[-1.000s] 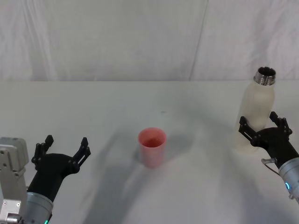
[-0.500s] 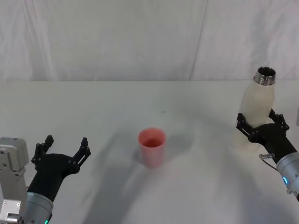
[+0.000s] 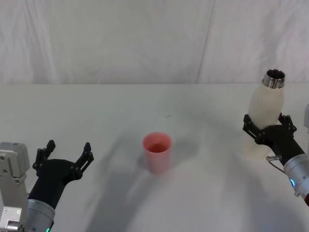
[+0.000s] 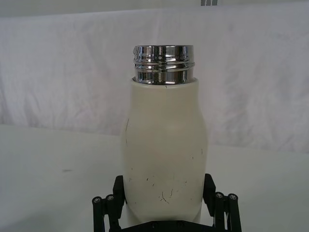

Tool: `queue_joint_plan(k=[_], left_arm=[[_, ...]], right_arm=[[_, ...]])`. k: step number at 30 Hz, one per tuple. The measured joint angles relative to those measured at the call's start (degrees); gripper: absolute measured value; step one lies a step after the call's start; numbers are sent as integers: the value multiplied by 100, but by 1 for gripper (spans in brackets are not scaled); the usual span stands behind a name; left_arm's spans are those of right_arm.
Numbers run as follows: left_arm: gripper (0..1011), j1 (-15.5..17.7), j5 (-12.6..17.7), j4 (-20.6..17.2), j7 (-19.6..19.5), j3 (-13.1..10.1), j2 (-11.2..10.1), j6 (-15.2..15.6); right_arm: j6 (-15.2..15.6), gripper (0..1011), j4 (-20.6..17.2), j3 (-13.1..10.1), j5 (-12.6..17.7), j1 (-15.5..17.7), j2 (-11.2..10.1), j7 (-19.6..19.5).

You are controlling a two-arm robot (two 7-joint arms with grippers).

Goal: Grasp the thermos with one hand and pour water into the cup lid.

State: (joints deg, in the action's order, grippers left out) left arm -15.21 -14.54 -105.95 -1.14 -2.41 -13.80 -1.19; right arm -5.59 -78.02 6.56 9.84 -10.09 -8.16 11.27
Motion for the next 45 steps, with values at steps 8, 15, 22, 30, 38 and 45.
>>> queue_joint_plan(k=[8,15,22,30,38,45], left_arm=[[1001,0,0,0,0,0,0,0],[1001,0,0,0,0,0,0,0],[1001,0,0,0,0,-1,0,0],[1001,0,0,0,0,-1,0,0],[1001,0,0,0,0,-1,0,0],[1001,0,0,0,0,0,0,0]], right_arm=[[-1,1001,3,0,1,1,3,2],[-1,956,-8,-3,-1,11,3,-1],[1,951,-14,-6,-5,15,3,-4],[1,951,-19,-6,-9,19,2,-8],[60,951,-160,52,-113,13,-91,-6],[203,951,-357,146,-277,-67,-240,45]])
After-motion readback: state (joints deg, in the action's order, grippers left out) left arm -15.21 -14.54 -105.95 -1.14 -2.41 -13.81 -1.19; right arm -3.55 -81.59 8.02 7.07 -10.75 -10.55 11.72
